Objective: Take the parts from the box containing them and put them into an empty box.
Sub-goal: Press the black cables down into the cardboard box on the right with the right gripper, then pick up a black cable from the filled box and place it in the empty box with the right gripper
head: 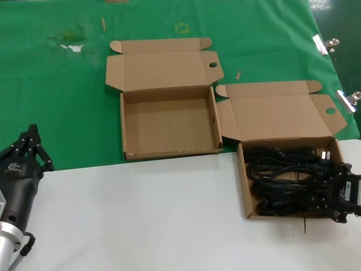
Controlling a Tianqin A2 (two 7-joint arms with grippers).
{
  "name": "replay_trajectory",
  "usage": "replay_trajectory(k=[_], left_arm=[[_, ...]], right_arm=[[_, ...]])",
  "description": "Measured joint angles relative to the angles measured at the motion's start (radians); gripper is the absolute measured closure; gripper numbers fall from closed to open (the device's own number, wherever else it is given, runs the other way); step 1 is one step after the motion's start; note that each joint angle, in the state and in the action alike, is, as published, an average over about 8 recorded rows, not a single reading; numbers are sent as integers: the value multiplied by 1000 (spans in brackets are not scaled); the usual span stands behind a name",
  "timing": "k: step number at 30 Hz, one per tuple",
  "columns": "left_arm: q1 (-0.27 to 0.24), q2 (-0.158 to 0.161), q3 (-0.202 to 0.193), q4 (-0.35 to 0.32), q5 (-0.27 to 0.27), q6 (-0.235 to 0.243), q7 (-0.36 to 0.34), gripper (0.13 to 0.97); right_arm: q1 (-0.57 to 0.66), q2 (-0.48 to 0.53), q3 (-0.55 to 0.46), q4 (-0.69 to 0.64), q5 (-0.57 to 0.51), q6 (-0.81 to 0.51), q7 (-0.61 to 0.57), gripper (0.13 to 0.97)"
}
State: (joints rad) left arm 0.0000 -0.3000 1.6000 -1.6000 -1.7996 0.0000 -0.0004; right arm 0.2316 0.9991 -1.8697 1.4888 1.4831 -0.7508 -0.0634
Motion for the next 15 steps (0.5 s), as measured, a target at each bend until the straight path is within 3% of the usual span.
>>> replay_trajectory(k=[4,15], left_arm=[[0,0,0,0,0,0,0,957],[0,0,0,0,0,0,0,957]], right_arm=[[11,-10,-1,-14,-3,-3,-5,819],[36,-18,1,-17,-15,-13,4,919]])
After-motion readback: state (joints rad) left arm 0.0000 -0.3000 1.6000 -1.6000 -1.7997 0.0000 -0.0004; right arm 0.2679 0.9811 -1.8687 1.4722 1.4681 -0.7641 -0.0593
